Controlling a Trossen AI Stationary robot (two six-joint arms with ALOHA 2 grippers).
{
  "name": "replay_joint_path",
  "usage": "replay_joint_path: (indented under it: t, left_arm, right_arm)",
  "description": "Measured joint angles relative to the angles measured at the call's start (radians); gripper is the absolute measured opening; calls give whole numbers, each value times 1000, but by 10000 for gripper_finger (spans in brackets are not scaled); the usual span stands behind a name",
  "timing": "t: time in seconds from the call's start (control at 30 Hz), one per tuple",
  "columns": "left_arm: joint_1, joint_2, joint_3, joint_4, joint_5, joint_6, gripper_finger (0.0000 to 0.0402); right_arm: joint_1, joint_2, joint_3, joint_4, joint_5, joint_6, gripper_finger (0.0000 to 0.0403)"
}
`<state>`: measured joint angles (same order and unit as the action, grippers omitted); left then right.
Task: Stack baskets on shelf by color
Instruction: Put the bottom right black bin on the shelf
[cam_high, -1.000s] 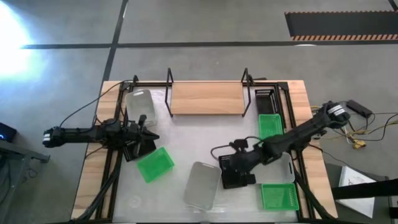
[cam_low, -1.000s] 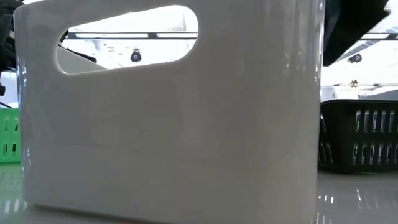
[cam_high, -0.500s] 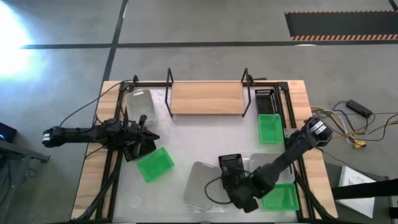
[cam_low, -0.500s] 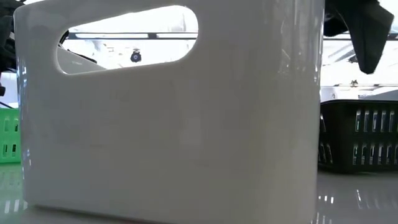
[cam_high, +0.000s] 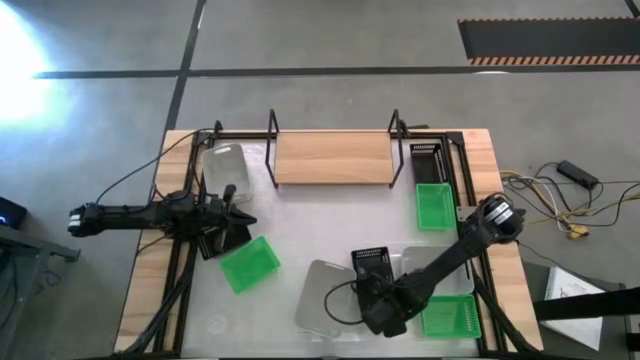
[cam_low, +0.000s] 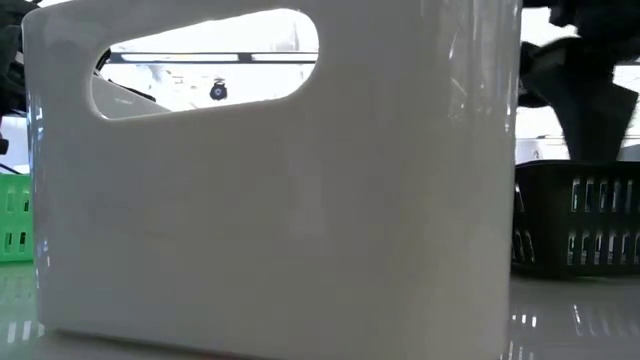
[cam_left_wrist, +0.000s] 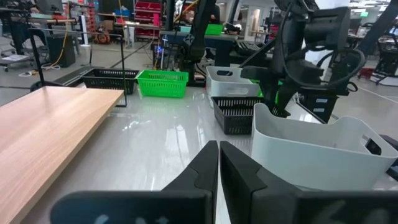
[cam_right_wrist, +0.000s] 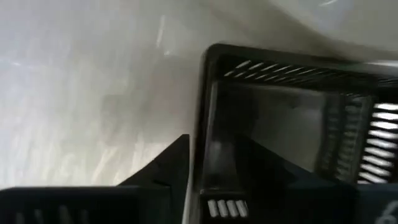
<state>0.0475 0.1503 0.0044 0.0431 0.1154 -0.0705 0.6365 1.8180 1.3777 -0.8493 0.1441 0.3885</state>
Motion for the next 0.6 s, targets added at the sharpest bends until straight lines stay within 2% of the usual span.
replay_joint_path:
  t: [0.23, 0.37, 0.6]
  left_arm:
    - [0, 1, 0, 0, 0, 0, 0]
    - [0, 0, 0, 0, 0, 0, 0]
    - [0, 1, 0, 0, 0, 0, 0]
  right_arm:
    - [0, -3, 0, -17, 23, -6, 21]
    - [-1, -26, 0, -76, 45, -16, 13]
    - [-60, -209, 0, -201, 216, -65, 12]
